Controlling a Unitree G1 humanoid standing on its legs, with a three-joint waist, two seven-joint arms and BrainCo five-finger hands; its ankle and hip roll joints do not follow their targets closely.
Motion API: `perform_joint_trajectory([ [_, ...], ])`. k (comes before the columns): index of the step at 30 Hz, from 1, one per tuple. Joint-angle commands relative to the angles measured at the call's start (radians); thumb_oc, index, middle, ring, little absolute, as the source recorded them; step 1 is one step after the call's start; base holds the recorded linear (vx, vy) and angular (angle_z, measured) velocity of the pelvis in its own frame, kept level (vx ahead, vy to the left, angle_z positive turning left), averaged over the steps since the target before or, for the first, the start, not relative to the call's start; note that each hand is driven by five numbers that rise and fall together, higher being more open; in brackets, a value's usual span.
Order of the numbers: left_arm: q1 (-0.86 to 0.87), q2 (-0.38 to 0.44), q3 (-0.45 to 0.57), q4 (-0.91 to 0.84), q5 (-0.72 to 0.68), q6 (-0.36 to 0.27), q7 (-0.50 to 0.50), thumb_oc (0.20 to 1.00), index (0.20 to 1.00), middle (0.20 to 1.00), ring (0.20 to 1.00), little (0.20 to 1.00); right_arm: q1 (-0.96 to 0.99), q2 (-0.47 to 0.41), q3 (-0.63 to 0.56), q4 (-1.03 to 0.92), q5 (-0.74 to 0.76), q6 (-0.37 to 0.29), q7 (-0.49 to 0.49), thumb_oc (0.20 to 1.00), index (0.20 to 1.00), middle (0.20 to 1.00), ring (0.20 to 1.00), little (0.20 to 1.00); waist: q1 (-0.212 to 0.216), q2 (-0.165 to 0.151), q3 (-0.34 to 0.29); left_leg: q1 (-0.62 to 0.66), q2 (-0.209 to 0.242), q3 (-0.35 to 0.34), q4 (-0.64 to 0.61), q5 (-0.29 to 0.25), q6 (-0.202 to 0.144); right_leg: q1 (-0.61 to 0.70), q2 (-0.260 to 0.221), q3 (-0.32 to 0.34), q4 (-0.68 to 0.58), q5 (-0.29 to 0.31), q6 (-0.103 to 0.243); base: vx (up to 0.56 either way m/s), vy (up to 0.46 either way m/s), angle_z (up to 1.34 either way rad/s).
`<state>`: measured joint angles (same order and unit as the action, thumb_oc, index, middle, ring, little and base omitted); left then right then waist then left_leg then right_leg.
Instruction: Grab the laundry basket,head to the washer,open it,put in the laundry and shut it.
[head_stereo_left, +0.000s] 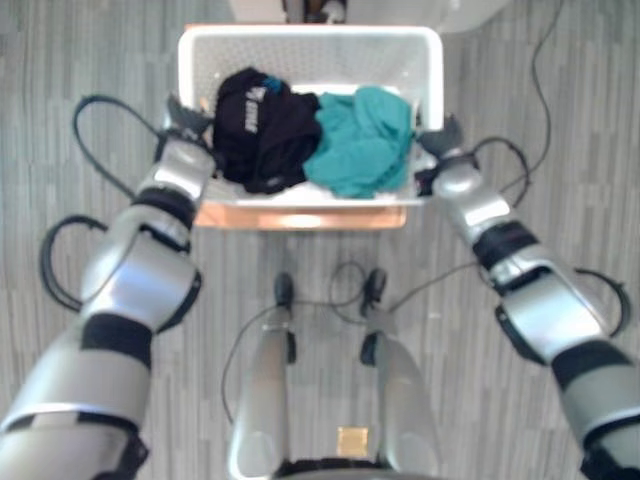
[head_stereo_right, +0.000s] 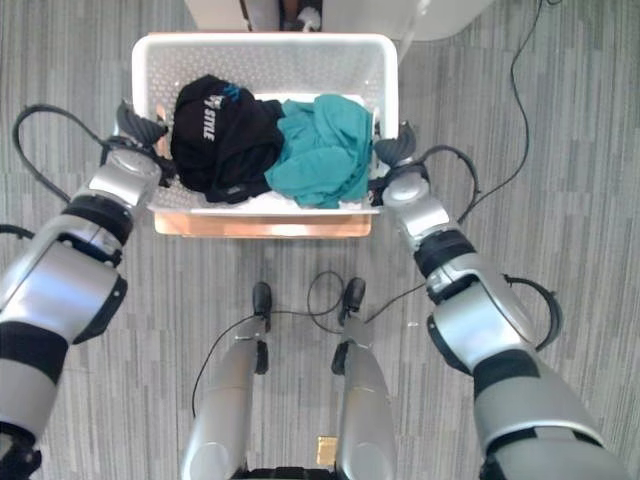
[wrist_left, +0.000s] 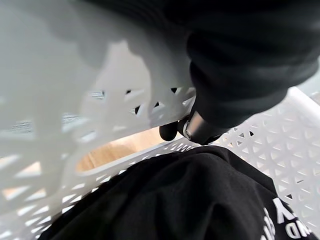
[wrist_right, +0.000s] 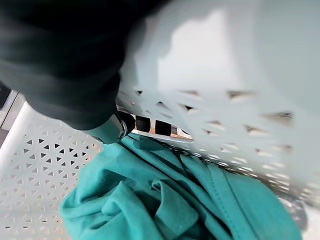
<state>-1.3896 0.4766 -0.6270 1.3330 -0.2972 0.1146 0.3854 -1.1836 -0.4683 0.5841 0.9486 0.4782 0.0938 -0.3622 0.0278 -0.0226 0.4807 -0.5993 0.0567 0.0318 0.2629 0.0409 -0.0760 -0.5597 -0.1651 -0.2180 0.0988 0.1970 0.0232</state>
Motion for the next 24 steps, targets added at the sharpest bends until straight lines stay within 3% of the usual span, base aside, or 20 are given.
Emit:
perform_joint_trajectory([
  [1,-0.016,-0.040,-0.027,-0.047,0.064,-0.072,-0.009,0.200,0.200,0.200,0.200,0.200,0.062,0.056,-0.016,-0.149,-0.009,-0.043,0.093,0.200,0.200,0.200,0.200,0.200,0.012,0.030,-0.028,0.045,0.019,-0.035,-0.106,0.030,-0.015,0.055,-0.099,0.010,0.096,-0.106,0.137,0.00,0.000,0.00],
  [12,0.105,0.011,-0.006,-0.206,0.110,-0.089,-0.028,0.200,0.200,0.200,0.200,0.200,0.230,-0.060,-0.092,-0.372,-0.032,-0.038,0.134,0.200,0.200,0.200,0.200,0.200,0.006,0.033,-0.078,0.126,0.016,-0.036,-0.135,0.021,-0.016,0.120,-0.109,0.009,0.100,-0.122,0.145,0.02,0.005,0.01],
  [19,0.284,0.068,0.015,-0.448,0.155,-0.107,-0.095,0.200,0.200,0.200,0.200,0.200,0.422,-0.228,-0.205,-0.609,-0.074,-0.014,0.210,0.200,0.200,0.200,0.200,0.200,-0.005,0.046,-0.151,0.273,0.009,-0.031,-0.155,-0.012,-0.010,0.245,-0.131,0.002,0.131,-0.158,0.161,0.11,0.045,0.03],
  [24,0.347,0.071,0.000,-0.563,0.165,-0.109,-0.150,0.200,0.200,0.200,0.200,0.200,0.524,-0.285,-0.269,-0.648,-0.085,0.011,0.252,0.200,0.200,0.200,0.200,0.200,-0.017,0.059,-0.202,0.376,0.001,-0.032,-0.193,-0.018,-0.004,0.339,-0.140,-0.018,0.133,-0.176,0.172,0.14,0.042,0.07],
])
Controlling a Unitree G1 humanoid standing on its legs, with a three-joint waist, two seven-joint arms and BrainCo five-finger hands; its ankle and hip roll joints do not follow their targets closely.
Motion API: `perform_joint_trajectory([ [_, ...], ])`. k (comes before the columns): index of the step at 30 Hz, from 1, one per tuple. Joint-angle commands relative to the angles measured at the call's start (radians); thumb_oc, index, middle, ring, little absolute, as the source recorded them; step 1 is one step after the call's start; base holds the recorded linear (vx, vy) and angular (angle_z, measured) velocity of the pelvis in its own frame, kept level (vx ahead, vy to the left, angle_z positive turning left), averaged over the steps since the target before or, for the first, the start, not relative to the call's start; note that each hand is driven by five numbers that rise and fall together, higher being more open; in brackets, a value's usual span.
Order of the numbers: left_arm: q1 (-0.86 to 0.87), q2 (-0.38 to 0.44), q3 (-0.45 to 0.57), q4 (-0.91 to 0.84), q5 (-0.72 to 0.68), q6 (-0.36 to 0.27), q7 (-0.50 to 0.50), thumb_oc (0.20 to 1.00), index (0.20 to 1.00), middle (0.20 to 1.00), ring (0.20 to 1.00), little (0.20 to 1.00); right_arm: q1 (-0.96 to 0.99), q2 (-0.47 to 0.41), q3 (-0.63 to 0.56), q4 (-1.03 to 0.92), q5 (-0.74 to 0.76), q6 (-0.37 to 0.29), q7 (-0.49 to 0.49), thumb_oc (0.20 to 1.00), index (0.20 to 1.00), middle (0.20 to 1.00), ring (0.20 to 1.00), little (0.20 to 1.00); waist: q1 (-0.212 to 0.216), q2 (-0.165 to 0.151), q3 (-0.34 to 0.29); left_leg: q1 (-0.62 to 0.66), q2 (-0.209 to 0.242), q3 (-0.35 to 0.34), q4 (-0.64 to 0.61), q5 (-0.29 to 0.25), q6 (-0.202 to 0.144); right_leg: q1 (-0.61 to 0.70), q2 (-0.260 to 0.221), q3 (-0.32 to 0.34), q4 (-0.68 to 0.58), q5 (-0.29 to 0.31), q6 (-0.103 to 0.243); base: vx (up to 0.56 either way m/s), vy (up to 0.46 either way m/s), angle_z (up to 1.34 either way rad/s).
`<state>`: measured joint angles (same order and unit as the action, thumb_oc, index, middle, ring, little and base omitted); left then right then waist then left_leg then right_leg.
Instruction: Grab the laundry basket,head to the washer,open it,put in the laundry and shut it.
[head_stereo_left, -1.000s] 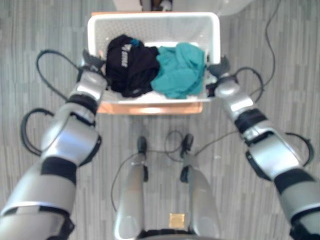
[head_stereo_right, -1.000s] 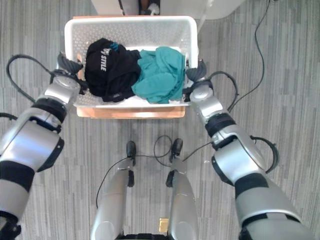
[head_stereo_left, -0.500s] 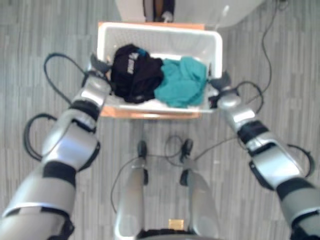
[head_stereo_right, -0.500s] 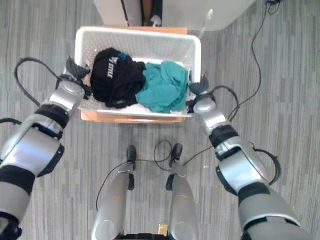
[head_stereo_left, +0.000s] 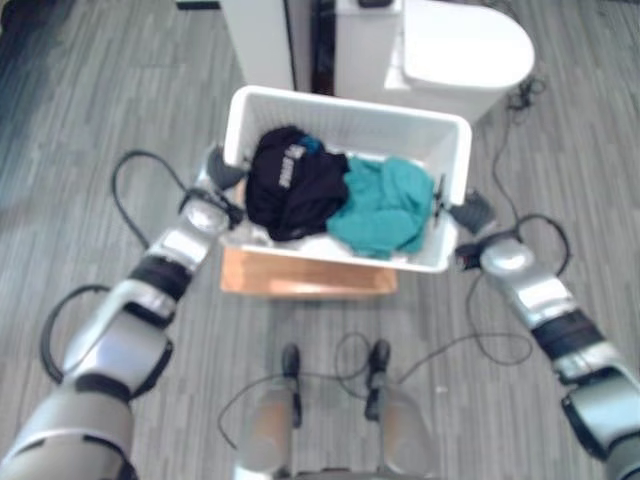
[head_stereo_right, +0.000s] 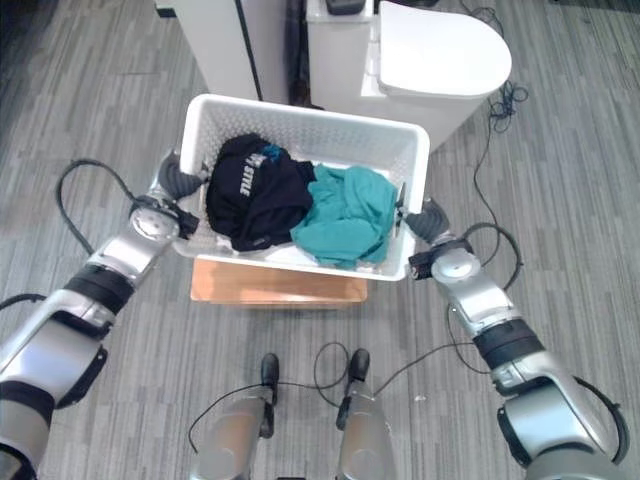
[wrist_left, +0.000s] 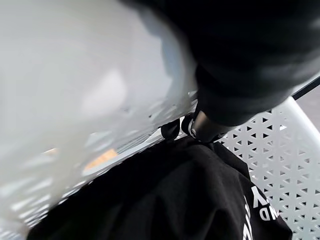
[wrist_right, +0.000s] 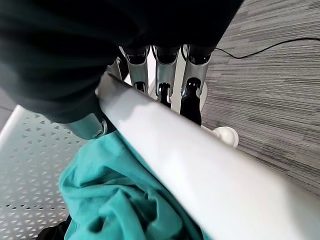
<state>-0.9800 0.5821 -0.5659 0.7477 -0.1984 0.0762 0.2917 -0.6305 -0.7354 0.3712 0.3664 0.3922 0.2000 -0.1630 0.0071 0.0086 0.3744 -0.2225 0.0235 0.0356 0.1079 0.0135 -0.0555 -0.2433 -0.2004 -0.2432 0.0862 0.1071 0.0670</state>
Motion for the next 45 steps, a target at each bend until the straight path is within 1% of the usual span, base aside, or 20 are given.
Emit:
perform_joint_trajectory([
  [1,-0.049,-0.028,-0.073,-0.020,0.065,-0.072,-0.082,0.200,0.200,0.200,0.200,0.200,0.001,-0.047,-0.073,-0.084,-0.014,-0.083,0.076,0.200,0.200,0.200,0.200,0.200,-0.001,0.031,-0.111,0.025,0.029,-0.035,-0.041,0.003,-0.020,0.044,-0.105,0.006,0.145,-0.090,0.130,0.09,0.044,0.06],
  [3,-0.038,-0.024,-0.086,-0.062,0.063,-0.072,-0.105,0.200,0.200,0.200,0.200,0.200,0.026,-0.077,-0.085,-0.100,-0.021,-0.076,0.096,0.200,0.200,0.200,0.200,0.200,-0.004,0.034,-0.131,0.046,0.025,-0.035,-0.044,-0.005,-0.016,0.063,-0.104,0.003,0.143,-0.095,0.133,0.07,0.039,0.06],
  [4,-0.037,-0.024,-0.086,-0.064,0.063,-0.071,-0.106,0.200,0.200,0.200,0.200,0.200,0.028,-0.078,-0.086,-0.102,-0.021,-0.076,0.097,0.200,0.200,0.200,0.200,0.200,-0.004,0.034,-0.130,0.048,0.025,-0.035,-0.045,-0.005,-0.016,0.065,-0.104,0.002,0.142,-0.095,0.133,0.09,0.045,0.02],
  [5,-0.031,-0.021,-0.102,-0.093,0.067,-0.068,-0.127,0.200,0.200,0.200,0.200,0.200,0.052,-0.099,-0.098,-0.116,-0.015,-0.071,0.113,0.200,0.200,0.200,0.200,0.200,-0.007,0.037,-0.151,0.074,0.021,-0.033,-0.053,-0.010,-0.012,0.084,-0.102,-0.001,0.142,-0.098,0.136,0.09,0.041,-0.01],
  [9,-0.012,-0.026,-0.115,-0.142,0.068,-0.058,-0.158,0.200,0.200,0.200,0.200,0.200,0.102,-0.123,-0.131,-0.141,-0.005,-0.056,0.143,0.200,0.200,0.200,0.200,0.200,-0.009,0.037,-0.176,0.111,0.017,-0.027,-0.066,-0.016,-0.005,0.116,-0.103,-0.006,0.146,-0.105,0.139,0.08,0.027,-0.05],
  [10,-0.012,-0.040,-0.122,-0.148,0.079,-0.053,-0.169,0.200,0.200,0.200,0.200,0.200,0.126,-0.136,-0.146,-0.159,-0.002,-0.050,0.157,0.200,0.200,0.200,0.200,0.200,-0.011,0.035,-0.194,0.131,0.013,-0.028,-0.073,-0.020,-0.002,0.136,-0.104,-0.009,0.144,-0.108,0.141,0.10,0.031,-0.10],
  [14,-0.027,-0.073,-0.137,-0.115,0.094,-0.046,-0.171,0.200,0.200,0.200,0.200,0.200,0.143,-0.149,-0.159,-0.164,0.007,-0.052,0.166,0.200,0.200,0.200,0.200,0.200,-0.016,0.033,-0.214,0.156,0.005,-0.025,-0.078,-0.030,0.003,0.165,-0.104,-0.011,0.132,-0.107,0.143,0.06,0.019,-0.06],
  [15,-0.035,-0.090,-0.145,-0.093,0.098,-0.044,-0.175,0.200,0.200,0.200,0.200,0.200,0.142,-0.147,-0.160,-0.151,0.011,-0.050,0.169,0.200,0.200,0.200,0.200,0.200,-0.018,0.033,-0.230,0.168,0.000,-0.021,-0.080,-0.035,0.006,0.178,-0.106,-0.013,0.119,-0.105,0.145,0.04,0.024,0.02],
  [18,-0.038,-0.104,-0.155,-0.086,0.095,-0.042,-0.182,0.200,0.200,0.200,0.200,0.200,0.135,-0.135,-0.153,-0.141,0.015,-0.048,0.174,0.200,0.200,0.200,0.200,0.200,-0.022,0.037,-0.245,0.186,-0.006,-0.013,-0.086,-0.044,0.013,0.187,-0.110,-0.009,0.108,-0.099,0.147,0.03,0.035,-0.02],
  [20,-0.038,-0.108,-0.158,-0.084,0.096,-0.040,-0.184,0.200,0.200,0.200,0.200,0.200,0.134,-0.132,-0.150,-0.136,0.017,-0.048,0.174,0.200,0.200,0.200,0.200,0.200,-0.022,0.037,-0.248,0.191,-0.007,-0.010,-0.087,-0.047,0.015,0.186,-0.111,-0.007,0.109,-0.100,0.147,0.02,0.029,-0.05],
  [24,-0.041,-0.134,-0.170,-0.069,0.103,-0.029,-0.197,0.200,0.200,0.200,0.200,0.200,0.137,-0.098,-0.137,-0.131,0.034,-0.043,0.175,0.200,0.200,0.200,0.200,0.200,-0.024,0.032,-0.254,0.201,-0.012,0.001,-0.067,-0.067,0.022,0.202,-0.113,-0.001,0.102,-0.102,0.147,0.01,0.007,-0.14],
  [32,-0.073,-0.168,-0.182,-0.004,0.127,-0.025,-0.189,0.200,0.200,0.200,0.200,0.200,0.161,-0.102,-0.138,-0.159,0.054,-0.046,0.185,0.200,0.200,0.200,0.200,0.200,-0.035,0.024,-0.269,0.205,-0.019,0.012,-0.082,-0.065,0.024,0.197,-0.122,0.004,0.086,-0.089,0.153,0.00,0.004,-0.04],
  [37,-0.079,-0.174,-0.184,0.001,0.129,-0.024,-0.194,0.200,0.200,0.200,0.200,0.200,0.159,-0.103,-0.138,-0.159,0.059,-0.049,0.185,0.200,0.200,0.200,0.200,0.200,-0.039,0.025,-0.268,0.203,-0.023,0.017,-0.082,-0.068,0.026,0.188,-0.128,0.009,0.091,-0.084,0.155,0.00,0.000,0.00],
  [42,-0.088,-0.189,-0.195,0.046,0.130,-0.024,-0.194,0.200,0.200,0.200,0.200,0.200,0.133,-0.064,-0.116,-0.118,0.100,-0.052,0.173,0.200,0.200,0.200,0.200,0.200,-0.040,0.029,-0.262,0.204,-0.025,0.024,-0.077,-0.072,0.031,0.177,-0.129,0.021,0.094,-0.079,0.157,0.00,0.008,-0.04],
  [45,-0.116,-0.216,-0.220,0.130,0.125,-0.021,-0.191,0.200,0.200,0.200,0.200,0.200,0.062,-0.011,-0.060,-0.014,0.146,-0.051,0.159,0.200,0.200,0.200,0.200,0.200,-0.038,0.030,-0.254,0.197,-0.025,0.028,-0.074,-0.070,0.031,0.170,-0.129,0.027,0.093,-0.075,0.158,-0.01,0.012,-0.08],
])
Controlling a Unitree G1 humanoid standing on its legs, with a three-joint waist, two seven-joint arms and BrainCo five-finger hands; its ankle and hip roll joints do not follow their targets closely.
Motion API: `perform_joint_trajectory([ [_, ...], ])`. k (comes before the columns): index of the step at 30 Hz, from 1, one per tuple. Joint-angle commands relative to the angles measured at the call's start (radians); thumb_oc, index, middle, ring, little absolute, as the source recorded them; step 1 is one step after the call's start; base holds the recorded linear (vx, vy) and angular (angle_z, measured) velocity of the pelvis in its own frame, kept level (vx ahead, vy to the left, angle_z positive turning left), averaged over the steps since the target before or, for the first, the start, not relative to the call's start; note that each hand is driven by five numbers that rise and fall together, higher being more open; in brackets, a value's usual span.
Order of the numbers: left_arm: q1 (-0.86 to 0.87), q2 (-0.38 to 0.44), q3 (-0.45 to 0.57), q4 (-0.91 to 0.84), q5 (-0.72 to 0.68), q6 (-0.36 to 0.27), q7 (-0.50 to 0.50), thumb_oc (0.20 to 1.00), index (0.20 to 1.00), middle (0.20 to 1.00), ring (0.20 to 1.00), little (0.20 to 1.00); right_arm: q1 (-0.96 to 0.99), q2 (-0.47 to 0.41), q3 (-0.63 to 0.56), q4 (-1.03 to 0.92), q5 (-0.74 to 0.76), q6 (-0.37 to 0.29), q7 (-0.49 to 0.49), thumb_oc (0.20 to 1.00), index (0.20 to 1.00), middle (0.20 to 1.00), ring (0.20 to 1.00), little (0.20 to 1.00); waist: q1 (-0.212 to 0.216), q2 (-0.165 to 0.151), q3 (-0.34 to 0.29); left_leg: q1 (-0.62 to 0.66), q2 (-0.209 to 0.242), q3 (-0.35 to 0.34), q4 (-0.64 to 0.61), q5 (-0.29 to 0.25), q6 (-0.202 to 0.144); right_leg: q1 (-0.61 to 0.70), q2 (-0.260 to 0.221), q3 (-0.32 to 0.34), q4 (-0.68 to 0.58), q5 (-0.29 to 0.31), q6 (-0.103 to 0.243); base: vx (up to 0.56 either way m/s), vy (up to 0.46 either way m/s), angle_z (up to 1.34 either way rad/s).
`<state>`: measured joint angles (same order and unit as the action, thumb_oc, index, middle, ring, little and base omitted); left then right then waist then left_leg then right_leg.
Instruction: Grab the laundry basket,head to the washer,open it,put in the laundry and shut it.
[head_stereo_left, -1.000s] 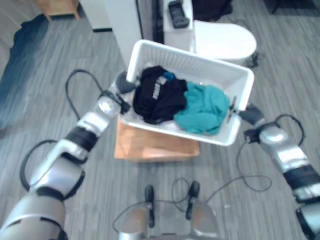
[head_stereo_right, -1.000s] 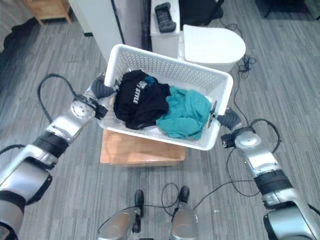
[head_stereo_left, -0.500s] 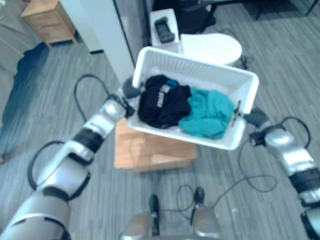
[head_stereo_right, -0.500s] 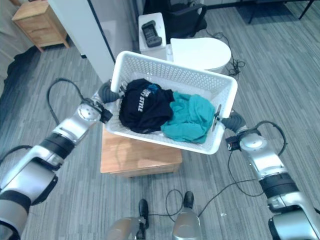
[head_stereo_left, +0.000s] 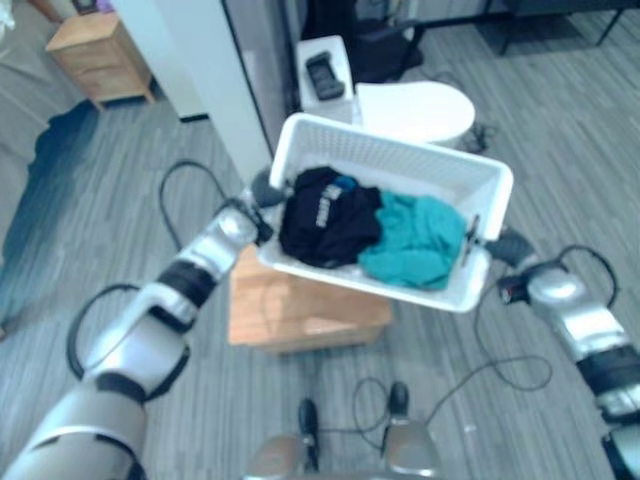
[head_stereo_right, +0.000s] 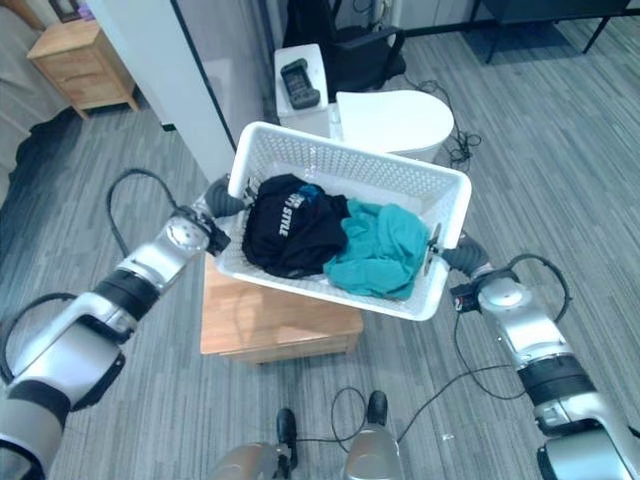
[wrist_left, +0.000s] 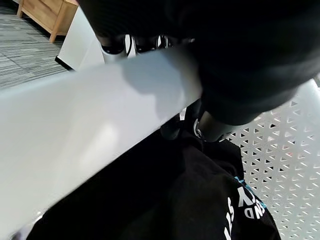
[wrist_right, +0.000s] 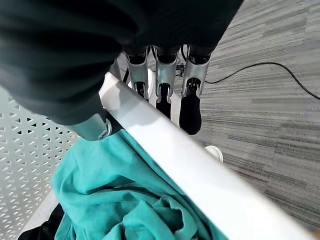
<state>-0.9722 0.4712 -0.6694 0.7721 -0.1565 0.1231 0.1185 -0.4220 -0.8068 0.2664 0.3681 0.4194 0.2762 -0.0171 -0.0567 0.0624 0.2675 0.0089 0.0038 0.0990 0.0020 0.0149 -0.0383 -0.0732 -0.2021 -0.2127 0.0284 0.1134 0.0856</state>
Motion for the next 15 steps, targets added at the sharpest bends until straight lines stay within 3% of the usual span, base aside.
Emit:
perform_joint_trajectory([
  [1,-0.133,-0.112,-0.127,0.129,0.081,-0.067,-0.021,0.200,0.200,0.200,0.200,0.200,-0.168,0.075,0.062,0.018,0.136,-0.123,0.011,0.200,0.200,0.200,0.200,0.200,0.026,-0.024,-0.145,-0.038,-0.005,-0.035,0.035,-0.070,0.014,-0.003,-0.128,-0.002,0.150,-0.081,0.138,-0.03,0.009,-0.04],
  [7,-0.182,-0.133,-0.180,0.212,0.073,-0.060,-0.043,0.200,0.200,0.200,0.200,0.200,-0.324,0.163,0.156,0.224,0.243,-0.114,-0.006,0.200,0.200,0.200,0.200,0.200,0.035,-0.021,-0.125,-0.065,-0.011,-0.038,0.046,-0.064,0.011,-0.025,-0.131,0.006,0.149,-0.069,0.136,-0.03,0.012,-0.03],
  [15,-0.194,-0.090,-0.199,0.216,0.069,-0.052,-0.046,0.200,0.200,0.200,0.200,0.200,-0.395,0.273,0.174,0.264,0.415,-0.142,-0.041,0.200,0.200,0.200,0.200,0.200,0.044,-0.015,-0.108,-0.103,-0.018,-0.043,0.054,-0.049,0.007,-0.048,-0.132,0.010,0.144,-0.056,0.132,-0.02,0.006,0.01],
])
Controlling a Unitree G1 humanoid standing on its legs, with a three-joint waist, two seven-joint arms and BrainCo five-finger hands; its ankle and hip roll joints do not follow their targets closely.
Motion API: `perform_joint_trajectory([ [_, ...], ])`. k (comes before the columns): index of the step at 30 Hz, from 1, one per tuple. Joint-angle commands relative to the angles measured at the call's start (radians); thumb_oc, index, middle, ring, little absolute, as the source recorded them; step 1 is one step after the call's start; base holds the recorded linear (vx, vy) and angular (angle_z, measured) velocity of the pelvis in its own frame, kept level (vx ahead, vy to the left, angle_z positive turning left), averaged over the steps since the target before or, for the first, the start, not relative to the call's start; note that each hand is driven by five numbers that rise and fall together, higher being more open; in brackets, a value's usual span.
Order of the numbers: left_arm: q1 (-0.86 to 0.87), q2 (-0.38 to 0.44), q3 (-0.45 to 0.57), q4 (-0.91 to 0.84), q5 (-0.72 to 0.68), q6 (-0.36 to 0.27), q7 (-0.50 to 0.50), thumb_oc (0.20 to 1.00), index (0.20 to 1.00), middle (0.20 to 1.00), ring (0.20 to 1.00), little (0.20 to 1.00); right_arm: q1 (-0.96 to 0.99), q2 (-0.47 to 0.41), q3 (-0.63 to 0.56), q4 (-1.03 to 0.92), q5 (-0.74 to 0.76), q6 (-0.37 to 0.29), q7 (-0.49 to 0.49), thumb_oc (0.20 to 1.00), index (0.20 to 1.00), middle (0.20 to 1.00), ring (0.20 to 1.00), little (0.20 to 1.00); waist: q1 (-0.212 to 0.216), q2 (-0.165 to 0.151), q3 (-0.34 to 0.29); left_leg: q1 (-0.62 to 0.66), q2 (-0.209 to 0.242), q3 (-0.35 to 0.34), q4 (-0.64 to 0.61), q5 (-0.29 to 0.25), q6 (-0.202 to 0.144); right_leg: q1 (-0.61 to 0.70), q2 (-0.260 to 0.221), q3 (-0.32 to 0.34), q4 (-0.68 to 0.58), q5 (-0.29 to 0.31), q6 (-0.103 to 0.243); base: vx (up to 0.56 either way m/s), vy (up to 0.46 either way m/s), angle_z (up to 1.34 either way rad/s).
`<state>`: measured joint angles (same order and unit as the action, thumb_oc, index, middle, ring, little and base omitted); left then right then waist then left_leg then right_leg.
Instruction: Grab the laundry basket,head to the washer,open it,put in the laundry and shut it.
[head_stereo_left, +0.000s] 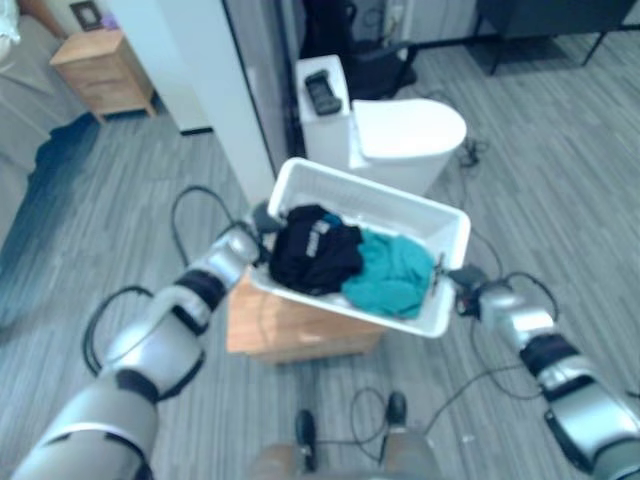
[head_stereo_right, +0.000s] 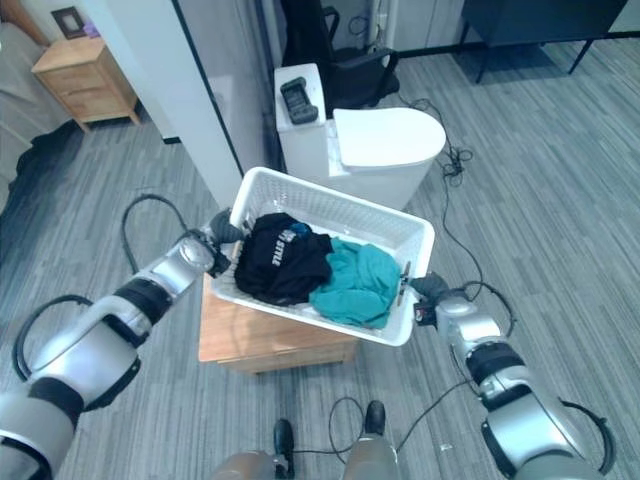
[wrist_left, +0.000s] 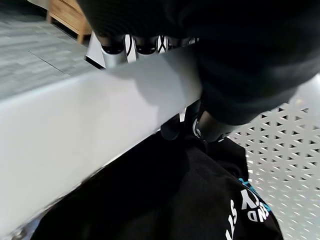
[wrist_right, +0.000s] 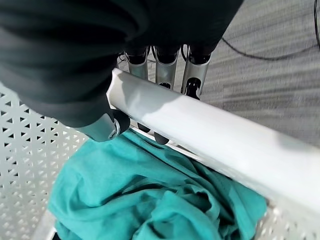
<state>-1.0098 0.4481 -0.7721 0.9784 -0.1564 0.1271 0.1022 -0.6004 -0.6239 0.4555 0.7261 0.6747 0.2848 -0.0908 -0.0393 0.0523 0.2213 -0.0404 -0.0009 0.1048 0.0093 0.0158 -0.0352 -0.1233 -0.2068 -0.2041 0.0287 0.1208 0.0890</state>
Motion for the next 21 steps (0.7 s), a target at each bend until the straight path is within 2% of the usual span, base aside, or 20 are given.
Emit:
perform_joint_trajectory([
  [1,-0.156,-0.066,-0.097,0.009,0.069,-0.056,-0.030,0.200,0.200,0.200,0.200,0.200,-0.216,0.090,-0.016,-0.095,0.160,-0.151,0.032,0.200,0.200,0.200,0.200,0.200,0.026,-0.006,-0.063,-0.054,-0.013,-0.049,0.047,-0.050,0.004,0.002,-0.127,0.002,0.143,-0.064,0.128,0.00,0.000,0.00],
  [4,-0.140,-0.019,-0.112,-0.057,0.083,-0.049,-0.049,0.200,0.200,0.200,0.200,0.200,-0.173,0.091,-0.011,-0.124,0.163,-0.145,0.033,0.200,0.200,0.200,0.200,0.200,0.032,-0.003,-0.065,-0.058,-0.014,-0.052,0.044,-0.045,0.003,0.002,-0.130,-0.009,0.146,-0.065,0.127,0.00,0.005,0.03],
  [11,-0.129,-0.022,-0.119,-0.036,0.096,-0.046,-0.049,0.200,0.200,0.200,0.200,0.200,-0.173,0.069,0.032,-0.093,0.104,-0.112,0.064,0.200,0.200,0.200,0.200,0.200,0.035,-0.008,-0.064,-0.058,-0.012,-0.057,0.043,-0.044,0.002,0.004,-0.127,-0.012,0.147,-0.065,0.126,0.00,-0.002,0.01],
  [17,-0.163,-0.069,-0.133,0.094,0.081,-0.052,-0.038,0.200,0.200,0.200,0.200,0.200,-0.325,0.072,0.131,0.109,-0.038,-0.063,0.123,0.200,0.200,0.200,0.200,0.200,0.036,-0.017,-0.043,-0.071,-0.007,-0.056,0.049,-0.038,0.004,-0.010,-0.121,-0.009,0.148,-0.059,0.122,-0.03,0.000,0.00],
  [21,-0.204,-0.102,-0.138,0.170,0.060,-0.059,-0.029,0.200,0.200,0.200,0.200,0.200,-0.476,0.113,0.173,0.321,-0.162,-0.044,0.145,0.200,0.200,0.200,0.200,0.200,0.032,-0.027,0.001,-0.109,-0.002,-0.060,0.064,-0.029,0.002,-0.041,-0.113,0.000,0.151,-0.053,0.114,-0.08,0.002,0.00],
])
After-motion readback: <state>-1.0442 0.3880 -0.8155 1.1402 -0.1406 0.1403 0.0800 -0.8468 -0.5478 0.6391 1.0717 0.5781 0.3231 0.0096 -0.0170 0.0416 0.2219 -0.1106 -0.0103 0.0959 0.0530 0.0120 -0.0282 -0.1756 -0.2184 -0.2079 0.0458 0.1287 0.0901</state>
